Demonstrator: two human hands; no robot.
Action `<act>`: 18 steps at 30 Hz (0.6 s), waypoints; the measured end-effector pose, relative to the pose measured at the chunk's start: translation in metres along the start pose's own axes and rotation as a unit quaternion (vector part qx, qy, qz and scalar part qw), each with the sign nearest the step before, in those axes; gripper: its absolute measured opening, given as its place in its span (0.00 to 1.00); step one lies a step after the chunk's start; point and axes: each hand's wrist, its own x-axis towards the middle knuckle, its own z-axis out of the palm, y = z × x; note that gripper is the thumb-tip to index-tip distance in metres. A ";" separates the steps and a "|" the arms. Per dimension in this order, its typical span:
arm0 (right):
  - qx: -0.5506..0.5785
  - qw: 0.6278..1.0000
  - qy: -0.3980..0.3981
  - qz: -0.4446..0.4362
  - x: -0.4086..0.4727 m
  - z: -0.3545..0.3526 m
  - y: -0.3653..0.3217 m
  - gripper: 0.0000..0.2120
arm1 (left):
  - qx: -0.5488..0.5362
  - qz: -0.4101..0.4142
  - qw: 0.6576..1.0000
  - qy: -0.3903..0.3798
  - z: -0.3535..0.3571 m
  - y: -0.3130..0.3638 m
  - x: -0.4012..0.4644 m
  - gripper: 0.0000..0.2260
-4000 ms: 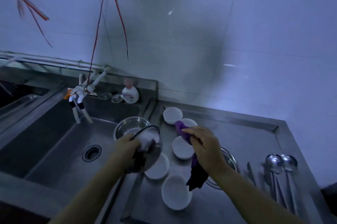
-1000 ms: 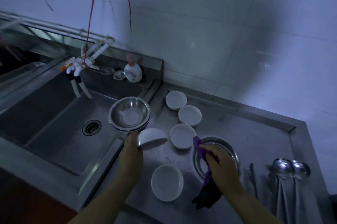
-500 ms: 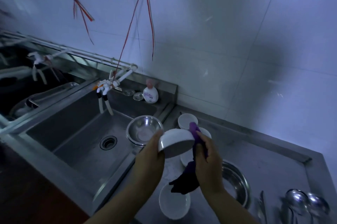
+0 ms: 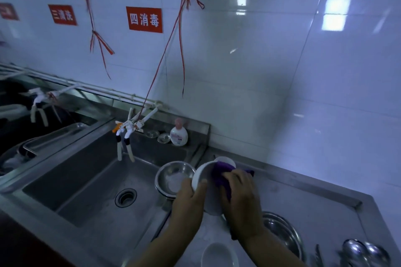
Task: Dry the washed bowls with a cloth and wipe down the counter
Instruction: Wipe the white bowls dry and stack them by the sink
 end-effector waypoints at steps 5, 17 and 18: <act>-0.060 0.998 -0.026 -0.020 0.017 -0.001 -0.022 0.18 | -0.067 0.026 0.996 -0.060 -0.002 -0.002 0.005 0.03; 0.038 0.977 -0.161 -0.137 0.018 -0.026 -0.051 0.13 | -0.115 0.130 0.978 -0.113 -0.031 0.029 0.035 0.10; 0.023 0.975 -0.161 -0.151 0.015 -0.028 -0.048 0.14 | -0.104 0.150 0.976 -0.121 -0.033 0.033 0.037 0.09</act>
